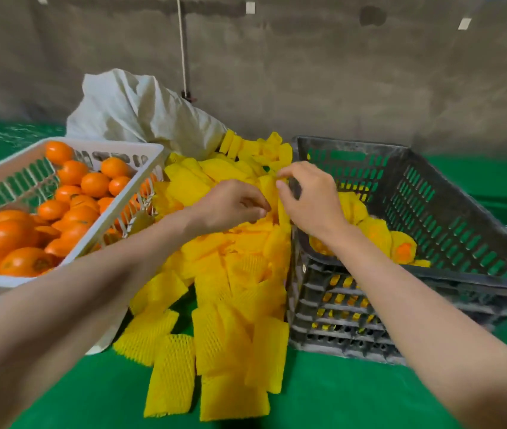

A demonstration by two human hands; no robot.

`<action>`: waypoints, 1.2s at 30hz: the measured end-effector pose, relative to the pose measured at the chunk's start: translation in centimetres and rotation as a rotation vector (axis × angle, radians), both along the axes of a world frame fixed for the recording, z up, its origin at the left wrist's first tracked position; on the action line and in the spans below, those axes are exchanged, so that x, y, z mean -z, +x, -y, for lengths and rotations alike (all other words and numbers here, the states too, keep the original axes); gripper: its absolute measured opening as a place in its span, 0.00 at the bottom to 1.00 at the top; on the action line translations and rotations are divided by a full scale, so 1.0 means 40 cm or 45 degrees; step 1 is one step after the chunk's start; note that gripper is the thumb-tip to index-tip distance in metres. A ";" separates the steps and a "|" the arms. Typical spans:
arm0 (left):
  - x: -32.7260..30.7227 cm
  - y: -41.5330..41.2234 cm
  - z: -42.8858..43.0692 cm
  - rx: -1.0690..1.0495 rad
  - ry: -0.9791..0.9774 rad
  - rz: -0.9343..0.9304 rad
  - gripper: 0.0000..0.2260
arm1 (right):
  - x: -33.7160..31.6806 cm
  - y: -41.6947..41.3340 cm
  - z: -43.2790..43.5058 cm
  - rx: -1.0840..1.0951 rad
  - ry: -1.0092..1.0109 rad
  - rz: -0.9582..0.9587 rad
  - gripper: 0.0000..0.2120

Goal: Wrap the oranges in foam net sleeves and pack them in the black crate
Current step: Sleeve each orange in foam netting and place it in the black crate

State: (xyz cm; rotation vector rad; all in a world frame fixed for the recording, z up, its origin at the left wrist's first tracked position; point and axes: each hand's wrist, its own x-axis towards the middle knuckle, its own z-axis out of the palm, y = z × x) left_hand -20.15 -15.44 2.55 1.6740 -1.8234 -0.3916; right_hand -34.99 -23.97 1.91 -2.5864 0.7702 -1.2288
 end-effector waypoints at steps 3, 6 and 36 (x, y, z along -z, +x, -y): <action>-0.015 0.100 -0.068 -0.150 -0.064 -0.120 0.04 | 0.030 0.075 -0.066 -0.088 0.089 -0.111 0.09; 0.002 0.182 -0.139 -0.253 -0.094 -0.243 0.03 | 0.094 0.156 -0.099 -0.091 0.225 -0.478 0.12; 0.105 0.340 -0.292 -0.366 -0.134 -0.156 0.13 | 0.014 0.369 -0.257 -0.160 0.501 -0.034 0.09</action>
